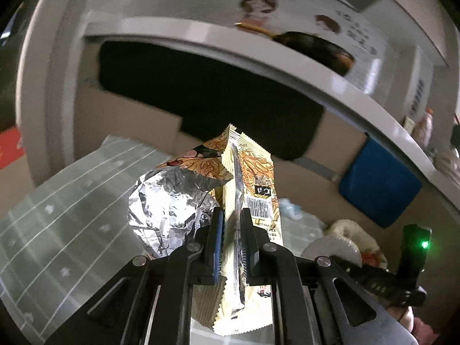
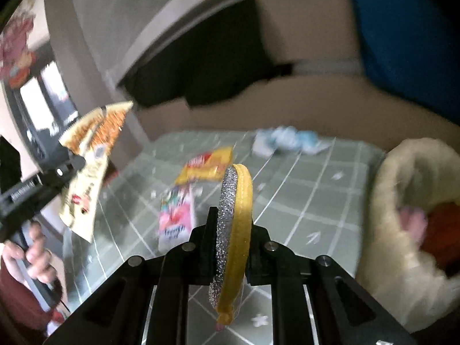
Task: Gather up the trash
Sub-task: 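Carry the wrapper and scrubber over the trash bag and open both tools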
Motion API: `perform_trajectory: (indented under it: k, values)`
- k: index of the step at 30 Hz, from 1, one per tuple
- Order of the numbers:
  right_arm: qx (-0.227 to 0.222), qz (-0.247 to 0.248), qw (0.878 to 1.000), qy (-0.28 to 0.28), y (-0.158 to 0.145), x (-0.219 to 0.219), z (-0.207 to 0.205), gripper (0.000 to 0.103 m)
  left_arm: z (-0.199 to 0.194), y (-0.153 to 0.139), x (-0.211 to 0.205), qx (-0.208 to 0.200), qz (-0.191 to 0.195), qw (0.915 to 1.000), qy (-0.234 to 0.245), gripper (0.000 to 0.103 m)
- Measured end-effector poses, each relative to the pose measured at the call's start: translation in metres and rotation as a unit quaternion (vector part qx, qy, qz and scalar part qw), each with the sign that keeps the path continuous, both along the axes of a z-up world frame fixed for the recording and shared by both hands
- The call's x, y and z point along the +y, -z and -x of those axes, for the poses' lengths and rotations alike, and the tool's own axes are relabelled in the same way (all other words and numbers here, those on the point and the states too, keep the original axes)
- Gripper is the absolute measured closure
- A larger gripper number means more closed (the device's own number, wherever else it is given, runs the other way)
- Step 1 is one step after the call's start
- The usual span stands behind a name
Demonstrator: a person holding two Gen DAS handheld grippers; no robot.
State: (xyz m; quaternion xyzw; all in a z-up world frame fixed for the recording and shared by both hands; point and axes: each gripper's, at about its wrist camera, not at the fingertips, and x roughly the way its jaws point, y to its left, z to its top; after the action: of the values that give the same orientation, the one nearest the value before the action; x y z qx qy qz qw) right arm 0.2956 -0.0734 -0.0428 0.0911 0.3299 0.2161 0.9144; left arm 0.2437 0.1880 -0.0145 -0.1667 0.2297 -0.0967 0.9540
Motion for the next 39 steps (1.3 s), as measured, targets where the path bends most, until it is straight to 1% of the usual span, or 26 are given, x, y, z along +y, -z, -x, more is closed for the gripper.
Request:
perform_trajectory:
  k: [1,5,7,10,12,14,16,17,19,20,22,25,27,30,33,39]
  values:
    - [0.006,0.008,1.0,-0.001,0.003,0.005,0.0,0.088,0.001,0.006,0.008,0.007,0.005,0.9999,-0.007,0.091]
    - [0.016,0.046,0.999,0.0,0.011,0.019,0.004,0.075,0.001,0.019,0.026,0.019,0.015,0.9995,-0.019,0.091]
    - [0.012,0.059,0.998,-0.001,0.009,0.02,0.01,0.074,0.003,0.024,0.03,0.02,0.019,0.9994,-0.02,0.091]
    - [-0.009,0.102,0.995,0.003,0.002,0.025,0.021,0.074,0.002,0.029,0.032,0.023,0.025,0.9993,-0.015,0.091]
    - [-0.02,0.115,0.993,0.008,-0.005,0.025,0.028,0.074,0.001,0.03,0.031,0.026,0.028,0.9992,-0.011,0.091]
    - [-0.028,0.117,0.993,0.012,-0.011,0.025,0.033,0.073,0.0,0.03,0.029,0.027,0.03,0.9992,-0.008,0.091]
    - [-0.026,0.11,0.994,0.012,-0.017,0.021,0.035,0.075,0.0,0.029,0.027,0.027,0.031,0.9991,-0.004,0.091]
    - [-0.022,0.098,0.995,0.008,-0.019,0.02,0.034,0.09,0.0,0.029,0.027,0.027,0.032,0.9991,-0.003,0.091]
    - [-0.011,0.061,0.998,-0.006,-0.026,0.015,0.029,0.09,0.001,0.024,0.025,0.022,0.031,0.9993,0.0,0.091]
    - [-0.012,0.037,0.999,-0.013,-0.034,0.014,0.024,0.09,0.002,0.021,0.025,0.02,0.03,0.9994,0.0,0.091]
    - [-0.025,0.012,0.999,-0.019,-0.05,0.013,0.021,0.09,0.003,0.012,0.022,0.008,0.025,0.9996,0.0,0.091]
    - [-0.069,-0.001,0.997,-0.029,-0.082,0.018,0.021,0.09,0.006,-0.004,0.018,-0.011,0.017,0.9998,-0.002,0.091]
    - [-0.087,-0.003,0.996,-0.031,-0.093,0.02,0.024,0.09,0.007,-0.013,0.014,-0.018,0.014,0.9997,-0.006,0.091]
    - [-0.11,0.004,0.994,-0.021,-0.103,0.014,0.031,0.09,0.005,-0.024,0.003,-0.025,0.017,0.9995,0.0,0.091]
    - [-0.127,0.024,0.992,0.013,-0.103,-0.005,0.041,0.09,0.002,-0.031,-0.023,-0.034,0.008,0.9992,0.019,0.091]
    - [-0.159,0.076,0.981,0.084,-0.096,-0.056,0.067,0.09,-0.015,-0.029,-0.103,-0.044,0.004,0.9961,0.077,0.091]
